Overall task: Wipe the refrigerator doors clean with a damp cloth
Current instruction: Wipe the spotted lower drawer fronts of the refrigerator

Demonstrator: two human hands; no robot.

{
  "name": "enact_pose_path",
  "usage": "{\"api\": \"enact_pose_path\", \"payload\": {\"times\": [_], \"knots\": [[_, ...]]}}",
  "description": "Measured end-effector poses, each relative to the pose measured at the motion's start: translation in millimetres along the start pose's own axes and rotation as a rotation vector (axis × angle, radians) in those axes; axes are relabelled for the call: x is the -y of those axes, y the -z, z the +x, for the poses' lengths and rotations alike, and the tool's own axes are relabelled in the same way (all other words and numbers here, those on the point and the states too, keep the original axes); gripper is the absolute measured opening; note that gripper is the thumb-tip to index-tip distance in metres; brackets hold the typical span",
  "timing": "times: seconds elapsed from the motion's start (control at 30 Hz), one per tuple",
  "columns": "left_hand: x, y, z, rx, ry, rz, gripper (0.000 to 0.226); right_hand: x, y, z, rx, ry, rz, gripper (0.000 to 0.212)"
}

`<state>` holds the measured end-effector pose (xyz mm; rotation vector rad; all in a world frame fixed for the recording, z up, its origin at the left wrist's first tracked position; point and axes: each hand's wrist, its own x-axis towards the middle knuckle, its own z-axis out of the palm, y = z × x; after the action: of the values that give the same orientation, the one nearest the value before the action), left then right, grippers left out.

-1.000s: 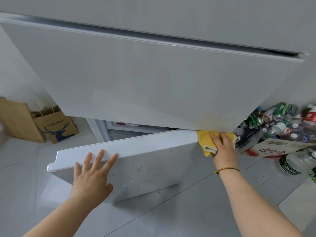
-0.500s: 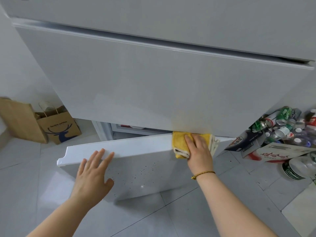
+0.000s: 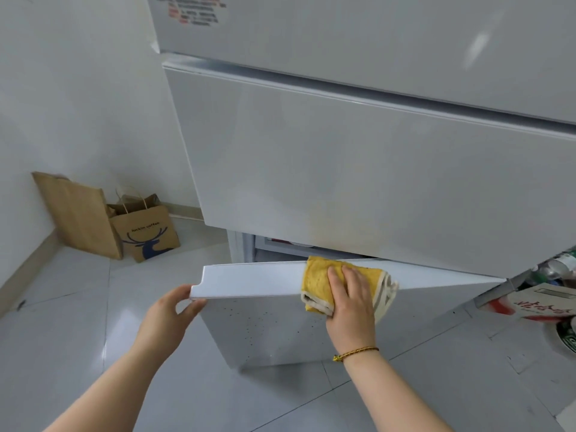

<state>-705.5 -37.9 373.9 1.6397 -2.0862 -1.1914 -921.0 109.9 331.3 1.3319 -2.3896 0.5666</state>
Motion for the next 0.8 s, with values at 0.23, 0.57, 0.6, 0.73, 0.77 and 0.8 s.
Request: {"api": "enact_pose_path", "payload": {"times": [0.23, 0.57, 0.6, 0.73, 0.77, 0.8], "knots": [[8.1, 11.1, 53.2, 0.146, -0.169, -0.051, 0.013, 22.8, -14.7, 5.9, -0.060, 0.025, 0.022, 0.091], [-1.3, 0.4, 121.5, 0.049, -0.323, -0.263, 0.022, 26.3, -55.9, 14.7, -0.304, -0.028, 0.067, 0.047], [-0.8, -2.1, 125.9, 0.026, -0.349, -0.271, 0.021, 24.8, -62.1, 16.7, -0.334, -0.022, 0.068, 0.046], [13.5, -19.5, 135.2, -0.100, -0.436, -0.340, 0.022, 19.4, -86.8, 14.8, -0.474, 0.008, 0.069, 0.041], [19.0, -26.6, 135.5, -0.119, -0.459, -0.367, 0.023, 17.8, -93.2, 12.5, -0.512, 0.026, 0.066, 0.040], [19.7, -27.5, 137.3, -0.136, -0.467, -0.376, 0.024, 15.1, -96.3, 14.4, -0.528, 0.038, 0.077, 0.037]]}}
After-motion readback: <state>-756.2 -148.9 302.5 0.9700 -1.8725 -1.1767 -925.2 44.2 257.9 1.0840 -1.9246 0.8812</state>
